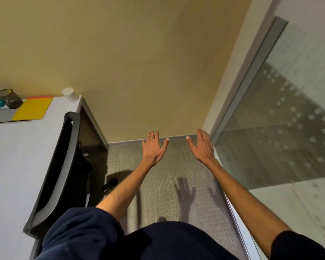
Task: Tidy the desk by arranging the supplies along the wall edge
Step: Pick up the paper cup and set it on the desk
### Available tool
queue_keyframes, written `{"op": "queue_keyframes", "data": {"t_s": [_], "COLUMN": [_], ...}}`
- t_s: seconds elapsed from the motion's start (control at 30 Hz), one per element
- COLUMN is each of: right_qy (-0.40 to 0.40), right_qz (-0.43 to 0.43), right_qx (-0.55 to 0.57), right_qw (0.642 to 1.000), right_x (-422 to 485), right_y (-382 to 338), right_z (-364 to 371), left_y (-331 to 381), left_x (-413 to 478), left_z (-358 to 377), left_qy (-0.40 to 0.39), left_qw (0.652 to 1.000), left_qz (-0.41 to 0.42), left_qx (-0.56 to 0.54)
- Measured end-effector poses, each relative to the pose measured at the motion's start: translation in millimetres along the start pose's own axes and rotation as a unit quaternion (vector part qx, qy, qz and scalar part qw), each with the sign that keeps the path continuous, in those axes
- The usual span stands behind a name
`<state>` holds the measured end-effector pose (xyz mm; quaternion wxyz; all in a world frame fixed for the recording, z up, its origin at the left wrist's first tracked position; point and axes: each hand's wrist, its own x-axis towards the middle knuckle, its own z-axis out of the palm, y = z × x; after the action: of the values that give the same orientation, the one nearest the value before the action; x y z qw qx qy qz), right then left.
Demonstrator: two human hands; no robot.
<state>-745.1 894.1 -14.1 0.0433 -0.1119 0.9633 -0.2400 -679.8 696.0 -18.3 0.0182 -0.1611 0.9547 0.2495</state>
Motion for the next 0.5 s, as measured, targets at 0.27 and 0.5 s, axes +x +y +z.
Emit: {"op": "queue_keyframes", "data": {"t_s": [0.27,0.5], "right_qy": [-0.045,-0.087], "right_qz": [-0.070,-0.181], "right_qx": [0.003,-0.007], "right_qw": [0.997,0.980], "right_x": [129.6,263.7], "right_y": [-38.3,-74.2], "right_z": [29.1,58.1], "left_y": [-20.6,-58.9], "left_x": [97.2,199.4], "left_z": [-9.5,-21.5], "left_qy": [0.035,0.078], "left_qw": [0.997,0.985], "left_qz": [-0.064,-0.151], "left_qx": [0.008,0.014]}}
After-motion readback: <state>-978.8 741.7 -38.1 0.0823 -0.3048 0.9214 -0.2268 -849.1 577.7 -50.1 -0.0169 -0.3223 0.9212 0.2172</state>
